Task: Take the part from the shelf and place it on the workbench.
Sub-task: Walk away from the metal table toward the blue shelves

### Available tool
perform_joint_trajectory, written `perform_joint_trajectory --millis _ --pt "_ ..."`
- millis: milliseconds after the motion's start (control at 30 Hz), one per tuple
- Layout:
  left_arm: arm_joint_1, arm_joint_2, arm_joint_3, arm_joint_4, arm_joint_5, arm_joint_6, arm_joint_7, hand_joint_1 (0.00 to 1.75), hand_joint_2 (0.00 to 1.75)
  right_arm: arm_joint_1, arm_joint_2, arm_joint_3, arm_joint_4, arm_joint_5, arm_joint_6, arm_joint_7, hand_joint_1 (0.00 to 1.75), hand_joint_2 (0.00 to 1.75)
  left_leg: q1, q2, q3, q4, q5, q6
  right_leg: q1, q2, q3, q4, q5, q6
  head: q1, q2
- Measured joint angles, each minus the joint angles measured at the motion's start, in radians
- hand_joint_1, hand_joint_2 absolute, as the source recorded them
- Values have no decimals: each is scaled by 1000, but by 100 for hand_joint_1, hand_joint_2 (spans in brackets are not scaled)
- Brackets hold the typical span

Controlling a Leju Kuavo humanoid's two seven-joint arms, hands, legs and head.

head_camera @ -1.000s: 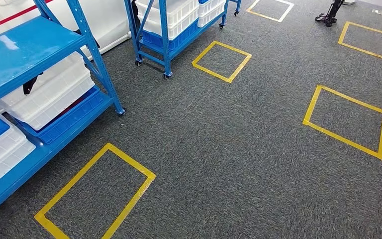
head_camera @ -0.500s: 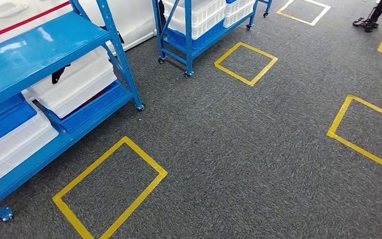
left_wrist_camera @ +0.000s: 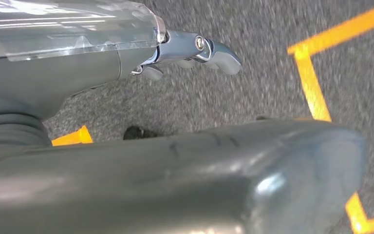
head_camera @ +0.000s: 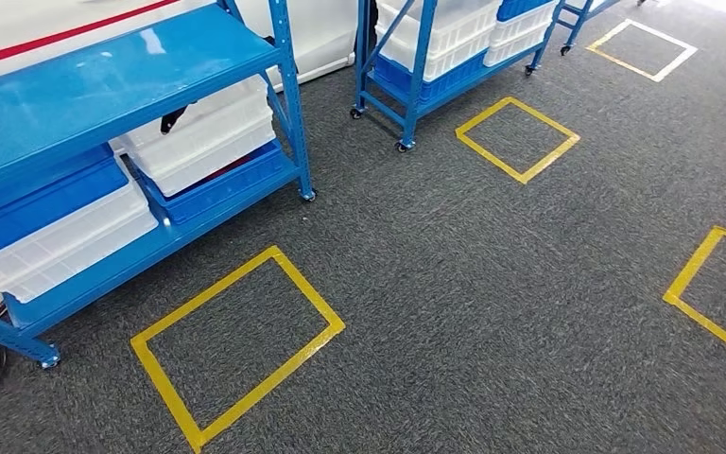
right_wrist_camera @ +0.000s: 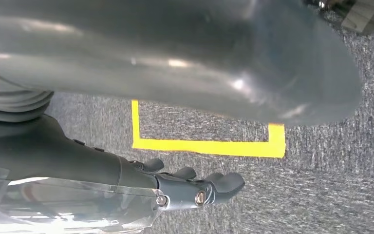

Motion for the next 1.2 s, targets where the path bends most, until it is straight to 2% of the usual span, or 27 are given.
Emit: perform_joint_trajectory --millis 33,67,100,133,200,233,267,300,333,400,467,500,533,567,600,633,700,767,833,900,967,1000,1033,1067,1100,1167,1200 --pt "0 0 0 0 -2 -1 0 0 0 3 0 0 0 0 0 0 0 0 -1 -13 0 1 0 0 0 2 -19 35 -3 1 0 0" --pt "1 0 0 0 -3 -1 0 0 0 6 0 0 0 0 0 0 0 0 -1 -26 0 3 -1 0 0 3 -20 32 14 0 0 0" --pt "1 0 0 0 -4 -1 0 0 0 8 0 0 0 0 -1 0 0 0 -1 -40 1 5 -1 -1 -1 7 -2 -12 49 -1 0 0" --pt "2 0 0 1 -4 -1 0 0 0 9 0 0 0 0 -1 0 0 0 0 -53 2 7 -3 -3 -3 21 28 -81 90 -3 0 0" --pt "0 -1 0 1 -3 0 0 0 0 11 0 0 1 2 -1 0 0 0 -2 -77 -2 13 -7 -12 -5 66 79 -200 139 -8 0 0" --pt "0 -1 0 1 -1 1 0 0 0 10 0 0 2 3 -1 0 0 0 -2 -86 -7 16 -7 -18 -5 80 90 -227 145 -12 0 0" --pt "1 -1 0 2 2 2 0 0 0 8 0 0 2 5 -1 0 0 0 -2 -96 -11 16 -6 -24 -3 82 92 -233 142 -16 0 0" --pt "2 0 1 3 4 3 0 0 0 6 0 0 2 8 0 0 0 0 -1 -106 -13 14 -5 -31 -3 69 93 -235 143 -22 0 0" --pt "4 0 1 5 6 4 0 0 0 3 1 0 2 11 2 0 0 0 0 -103 -15 17 -7 -36 -4 57 95 -238 145 -29 0 0" --pt "5 1 2 7 10 5 -1 0 0 2 4 0 1 17 8 1 0 0 -1 -58 -36 63 -37 -44 -6 30 99 -247 148 -44 -1 0" --pt "4 2 2 8 13 5 -2 0 0 5 5 0 1 20 12 2 0 0 0 -4 -94 183 -102 -49 -3 2 100 -248 146 -53 -1 0" --pt "3 2 2 8 13 5 -2 0 0 6 5 0 1 20 13 2 0 0 2 5 -128 250 -129 -51 -1 -14 100 -248 145 -55 -1 0" --pt "3 3 2 8 13 5 -2 0 0 7 6 0 1 20 13 3 0 0 3 9 -149 294 -140 -53 0 -28 100 -248 144 -55 -1 0" --pt "5 3 2 8 13 5 -2 0 0 7 6 0 1 20 13 3 0 0 4 12 -153 301 -132 -54 0 -41 101 -247 142 -55 -1 0" --pt "6 3 2 9 13 5 -2 0 0 6 7 0 1 20 13 3 0 0 5 17 -134 266 -105 -54 0 -54 103 -247 140 -53 -1 0" --pt "8 4 2 9 13 5 -2 0 0 5 8 0 1 20 13 3 0 0 5 30 -99 198 -68 -53 0 -66 106 -246 138 -51 -1 0" --pt "7 6 2 9 13 5 -3 0 0 5 9 0 1 20 13 3 0 0 0 69 -30 66 -20 -43 4 -87 113 -244 132 -42 -1 0" --pt "6 8 3 10 13 5 -3 0 0 2 10 1 1 21 14 4 0 0 -6 83 -12 21 -12 -32 7 -104 119 -244 128 -31 0 0" --pt "9 9 3 12 14 7 -4 0 0 -3 12 2 0 22 15 5 0 0 -5 61 -13 15 -7 -21 5 -114 125 -245 125 -18 0 0" --pt "11 8 4 14 15 9 -5 0 0 -3 13 3 -1 26 16 8 0 0 1 41 -8 5 3 -9 1 -75 115 -213 97 -8 0 0" --pt "9 8 6 14 16 10 -8 0 0 -1 13 4 -1 31 16 12 0 0 4 20 -8 1 9 -1 -1 -19 65 -104 33 -3 0 0" --pt "7 8 7 14 17 11 -10 0 0 1 13 4 -1 29 15 14 0 0 3 10 -10 2 9 0 -1 -6 31 -37 4 -1 0 0" --pt "7 8 8 14 20 11 -11 0 0 2 13 4 -1 23 14 17 0 0 3 -1 -11 2 9 2 0 -1 4 15 -10 0 0 0" --pt "9 8 9 14 23 11 -13 0 0 3 13 4 -1 14 13 19 0 0 2 -11 -10 2 6 2 0 1 -10 34 -2 0 0 0" --pt "11 7 10 14 25 11 -14 0 0 4 13 3 -1 4 12 21 0 0 2 -20 -7 3 2 2 -1 1 -5 13 26 -1 0 0" --pt "15 6 11 14 29 11 -17 0 0 4 12 -1 -1 -8 11 22 0 0 2 -33 1 6 -8 -3 -2 7 46 -112 106 -5 0 0" --pt "16 5 13 14 29 10 -18 0 0 2 12 -2 -1 -10 12 23 0 0 0 -37 4 9 -15 -8 -1 11 73 -174 129 -8 0 0"
